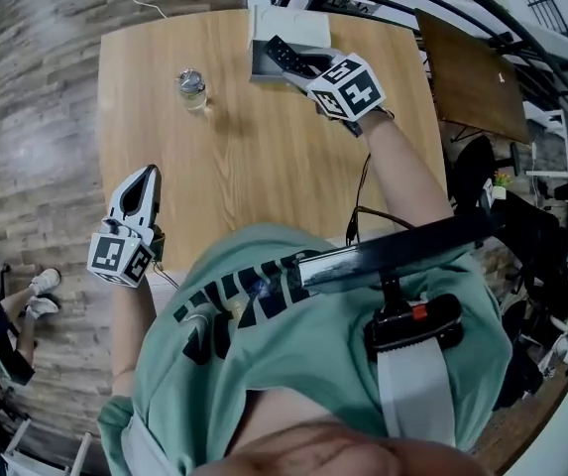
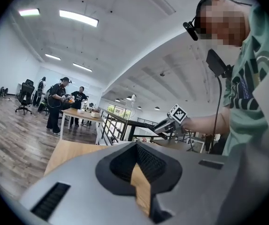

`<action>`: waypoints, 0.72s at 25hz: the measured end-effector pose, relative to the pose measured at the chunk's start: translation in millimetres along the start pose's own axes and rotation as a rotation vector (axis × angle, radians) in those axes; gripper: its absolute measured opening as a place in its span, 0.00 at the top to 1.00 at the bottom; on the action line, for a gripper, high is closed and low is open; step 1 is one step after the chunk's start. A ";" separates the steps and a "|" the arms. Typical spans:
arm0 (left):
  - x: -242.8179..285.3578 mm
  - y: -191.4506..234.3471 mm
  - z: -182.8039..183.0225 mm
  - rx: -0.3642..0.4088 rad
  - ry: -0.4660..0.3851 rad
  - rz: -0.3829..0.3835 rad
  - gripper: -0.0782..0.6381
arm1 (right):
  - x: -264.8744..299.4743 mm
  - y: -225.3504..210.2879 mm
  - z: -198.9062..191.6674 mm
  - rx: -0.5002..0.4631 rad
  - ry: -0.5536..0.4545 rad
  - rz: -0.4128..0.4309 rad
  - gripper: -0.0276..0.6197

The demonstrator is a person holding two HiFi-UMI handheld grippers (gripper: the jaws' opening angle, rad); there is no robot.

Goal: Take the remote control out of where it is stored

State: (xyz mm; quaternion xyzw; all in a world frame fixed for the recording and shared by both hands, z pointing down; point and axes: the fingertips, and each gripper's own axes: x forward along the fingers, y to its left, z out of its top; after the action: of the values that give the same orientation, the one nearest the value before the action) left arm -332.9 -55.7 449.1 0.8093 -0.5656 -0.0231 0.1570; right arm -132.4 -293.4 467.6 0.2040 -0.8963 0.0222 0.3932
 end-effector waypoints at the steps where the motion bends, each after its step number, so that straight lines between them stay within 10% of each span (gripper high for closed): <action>1: -9.5 3.4 3.4 0.002 -0.003 0.000 0.91 | -5.3 4.1 4.8 0.009 -0.005 -0.008 0.67; 9: -68.7 15.7 5.8 -0.003 -0.006 0.027 0.91 | -49.7 35.6 29.0 0.006 -0.052 -0.052 0.67; 18: -16.8 -64.3 22.6 0.069 -0.035 0.001 0.91 | -147.5 0.5 12.1 -0.046 -0.187 -0.075 0.67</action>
State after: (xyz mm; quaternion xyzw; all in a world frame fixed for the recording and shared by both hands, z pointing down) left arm -285.5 -25.4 407.3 0.8134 -0.5691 -0.0178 0.1188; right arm -51.4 -244.0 354.0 0.2295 -0.9210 -0.0323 0.3131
